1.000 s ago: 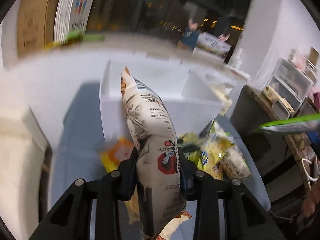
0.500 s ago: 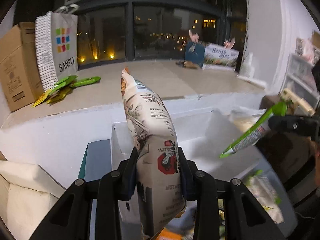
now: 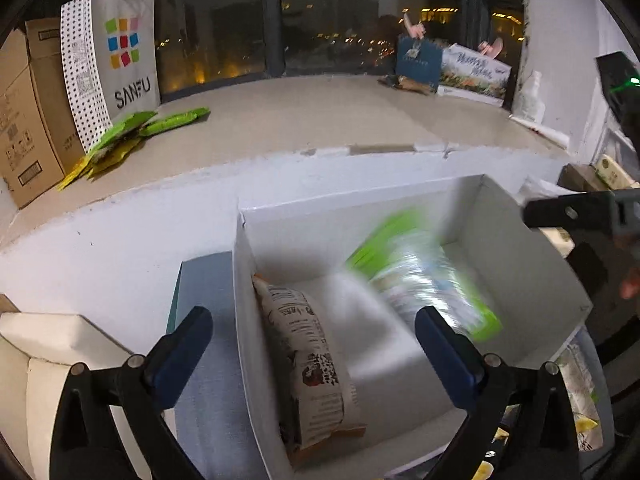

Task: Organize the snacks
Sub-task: 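Drop the white bag into the white box with the left gripper while the right drops the green bar, then grasp the tall white snack bag with the right gripper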

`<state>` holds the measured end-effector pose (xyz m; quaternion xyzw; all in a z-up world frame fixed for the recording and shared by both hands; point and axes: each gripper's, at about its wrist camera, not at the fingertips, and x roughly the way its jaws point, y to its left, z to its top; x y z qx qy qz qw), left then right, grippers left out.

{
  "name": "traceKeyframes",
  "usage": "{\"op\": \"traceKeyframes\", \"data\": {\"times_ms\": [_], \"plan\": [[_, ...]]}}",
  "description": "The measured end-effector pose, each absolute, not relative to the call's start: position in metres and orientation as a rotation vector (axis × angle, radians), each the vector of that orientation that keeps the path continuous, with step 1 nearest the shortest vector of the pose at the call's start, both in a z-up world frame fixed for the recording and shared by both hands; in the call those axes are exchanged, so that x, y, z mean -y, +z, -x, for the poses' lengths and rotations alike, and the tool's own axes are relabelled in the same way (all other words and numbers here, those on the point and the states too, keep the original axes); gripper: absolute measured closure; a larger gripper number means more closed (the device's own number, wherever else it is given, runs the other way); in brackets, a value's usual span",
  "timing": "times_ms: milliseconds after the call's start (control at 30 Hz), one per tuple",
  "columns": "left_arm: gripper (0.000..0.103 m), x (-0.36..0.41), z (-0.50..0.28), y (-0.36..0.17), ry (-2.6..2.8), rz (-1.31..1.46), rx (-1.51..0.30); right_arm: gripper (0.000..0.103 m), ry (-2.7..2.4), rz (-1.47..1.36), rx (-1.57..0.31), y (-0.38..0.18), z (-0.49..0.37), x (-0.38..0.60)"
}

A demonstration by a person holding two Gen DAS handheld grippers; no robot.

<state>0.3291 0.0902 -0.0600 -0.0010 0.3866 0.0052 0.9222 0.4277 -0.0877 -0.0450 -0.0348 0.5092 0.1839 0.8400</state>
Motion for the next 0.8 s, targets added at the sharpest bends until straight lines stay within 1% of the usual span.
{"op": "traceKeyframes", "data": {"times_ms": [133,233,333,467,600,700,800], "plan": [[0.0,-0.093,-0.308,-0.048,-0.003,0.012,-0.735,0.0,0.389,0.01,-1.004,-0.036,-0.421,0.096],[0.0,-0.091,-0.282,-0.037,-0.05,0.048,-0.68,0.0,0.413,0.023,-0.925,-0.021,-0.403,0.098],[0.0,-0.08,-0.246,-0.027,-0.072,-0.012,-0.587,0.0,0.449,0.003,-0.805,-0.002,-0.377,0.112],[0.0,-0.06,-0.197,-0.018,-0.115,-0.039,-0.586,0.0,0.539,-0.036,-0.605,0.02,-0.313,0.137],[0.0,-0.045,-0.147,-0.012,-0.136,-0.009,-0.578,0.0,0.587,-0.006,-0.537,0.023,-0.253,0.154],[0.0,-0.035,-0.113,-0.015,-0.127,0.021,-0.571,0.0,0.594,0.016,-0.511,0.012,-0.208,0.168],[0.0,-0.027,-0.085,-0.02,-0.158,0.094,-0.57,0.0,0.596,-0.03,-0.502,-0.003,-0.169,0.189]]}}
